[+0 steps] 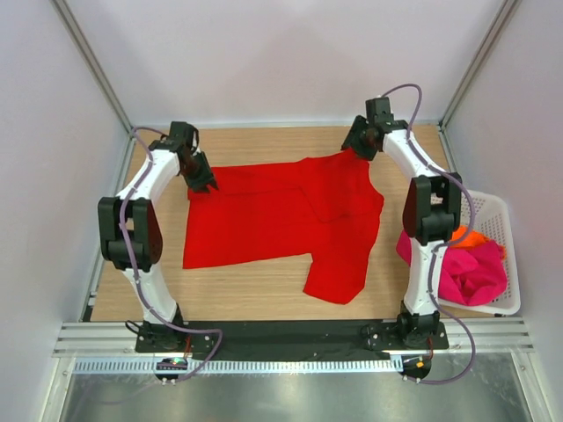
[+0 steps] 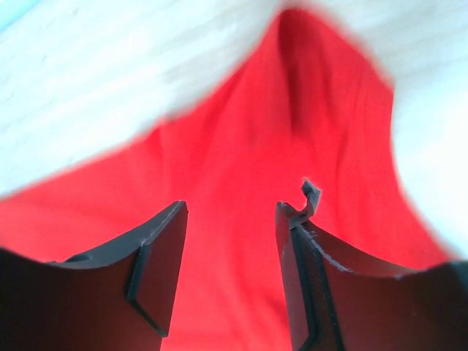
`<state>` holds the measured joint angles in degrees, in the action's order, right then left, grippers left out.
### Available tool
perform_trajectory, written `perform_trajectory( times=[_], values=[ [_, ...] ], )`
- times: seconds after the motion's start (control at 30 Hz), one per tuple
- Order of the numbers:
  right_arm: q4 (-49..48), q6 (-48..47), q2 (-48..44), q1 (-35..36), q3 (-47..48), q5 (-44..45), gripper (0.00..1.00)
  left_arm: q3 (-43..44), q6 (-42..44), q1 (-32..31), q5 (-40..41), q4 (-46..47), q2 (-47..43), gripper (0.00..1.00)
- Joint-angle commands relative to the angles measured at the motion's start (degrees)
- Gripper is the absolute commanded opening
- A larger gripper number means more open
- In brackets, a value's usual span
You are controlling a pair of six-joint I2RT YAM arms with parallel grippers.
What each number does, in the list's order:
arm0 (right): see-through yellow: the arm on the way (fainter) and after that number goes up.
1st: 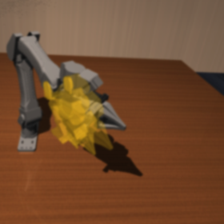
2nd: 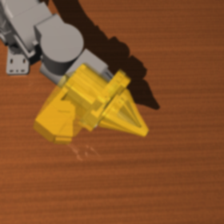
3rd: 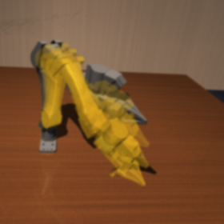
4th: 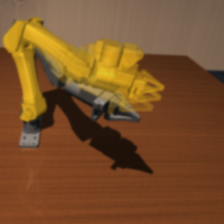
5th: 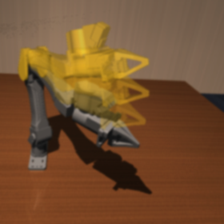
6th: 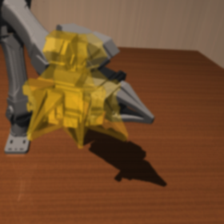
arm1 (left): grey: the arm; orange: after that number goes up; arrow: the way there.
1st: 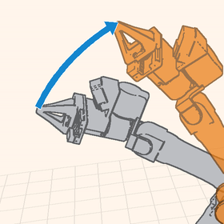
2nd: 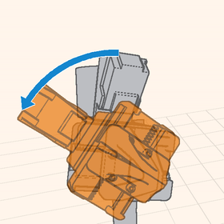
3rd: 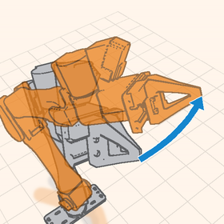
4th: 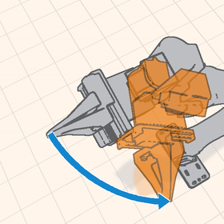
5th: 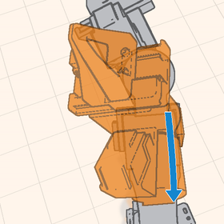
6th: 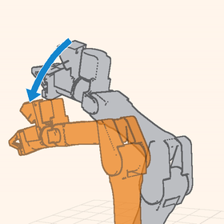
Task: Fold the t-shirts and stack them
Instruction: Fold the tshirt
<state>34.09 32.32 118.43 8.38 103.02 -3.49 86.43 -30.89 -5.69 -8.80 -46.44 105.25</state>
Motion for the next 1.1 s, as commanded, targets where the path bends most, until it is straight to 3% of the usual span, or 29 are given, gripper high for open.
perform_trajectory(
  times=[0.0,0.37,0.73,0.97,1.07],
  values=[
    [-1.57,-4.02,7.15,-0.38,8.91,4.63,0.59,4.62,-1.35,2.35,-3.24,2.66,4.34,0.31],
    [-6.66,-2.52,19.2,-1.26,19.58,4.99,0.6,9.02,-7.42,5.43,-6.94,13.2,15.67,0.28],
    [-8.16,1.78,24.12,-2.67,23.71,4.63,0.53,12.26,-11.47,9.03,-7.02,13.56,21.83,0.29],
    [-9.65,6.44,25.8,-4.51,22.66,4.28,0.36,14.11,-11.91,9.47,-6.94,10.93,24.91,0.28],
    [-9.22,7.93,25.53,-5.56,22.75,6.64,0.01,14.46,-12.52,9.82,-6.23,10.14,25.79,0.29]
  ],
)
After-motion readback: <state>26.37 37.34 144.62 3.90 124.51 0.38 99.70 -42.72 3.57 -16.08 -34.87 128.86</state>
